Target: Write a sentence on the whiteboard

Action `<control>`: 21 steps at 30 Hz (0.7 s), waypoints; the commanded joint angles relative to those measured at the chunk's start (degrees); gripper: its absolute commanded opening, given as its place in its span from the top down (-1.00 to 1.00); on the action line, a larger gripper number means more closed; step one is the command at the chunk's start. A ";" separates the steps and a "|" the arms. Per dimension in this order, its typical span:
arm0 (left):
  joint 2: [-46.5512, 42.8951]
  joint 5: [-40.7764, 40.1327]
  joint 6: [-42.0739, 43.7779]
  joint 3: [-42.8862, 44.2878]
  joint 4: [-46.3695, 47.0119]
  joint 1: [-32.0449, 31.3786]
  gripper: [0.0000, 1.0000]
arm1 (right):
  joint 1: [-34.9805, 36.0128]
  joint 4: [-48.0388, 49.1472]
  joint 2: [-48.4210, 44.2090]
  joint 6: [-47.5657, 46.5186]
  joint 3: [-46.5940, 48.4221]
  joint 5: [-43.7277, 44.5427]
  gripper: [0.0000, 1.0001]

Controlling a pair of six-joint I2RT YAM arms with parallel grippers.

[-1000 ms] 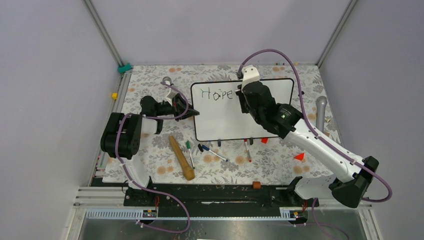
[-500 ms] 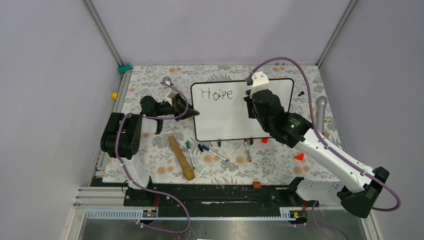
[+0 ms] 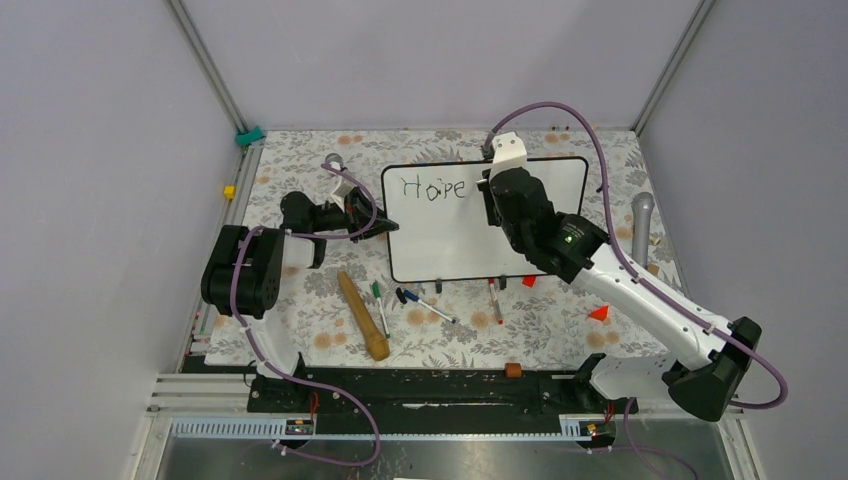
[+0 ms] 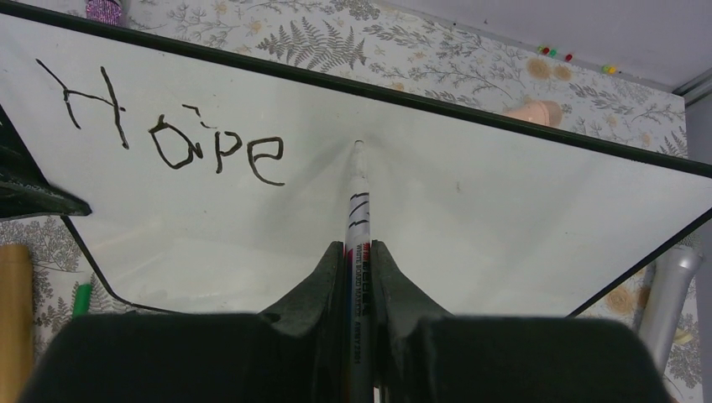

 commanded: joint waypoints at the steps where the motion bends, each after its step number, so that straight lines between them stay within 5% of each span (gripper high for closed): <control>1: 0.17 2.68 6.73 0.43 4.85 0.05 1.00 | -0.40 2.92 0.70 -0.93 3.23 2.86 1.00; 21: -0.01 2.56 7.08 0.09 4.85 0.05 1.00 | -1.16 2.14 2.67 0.18 3.16 2.96 1.00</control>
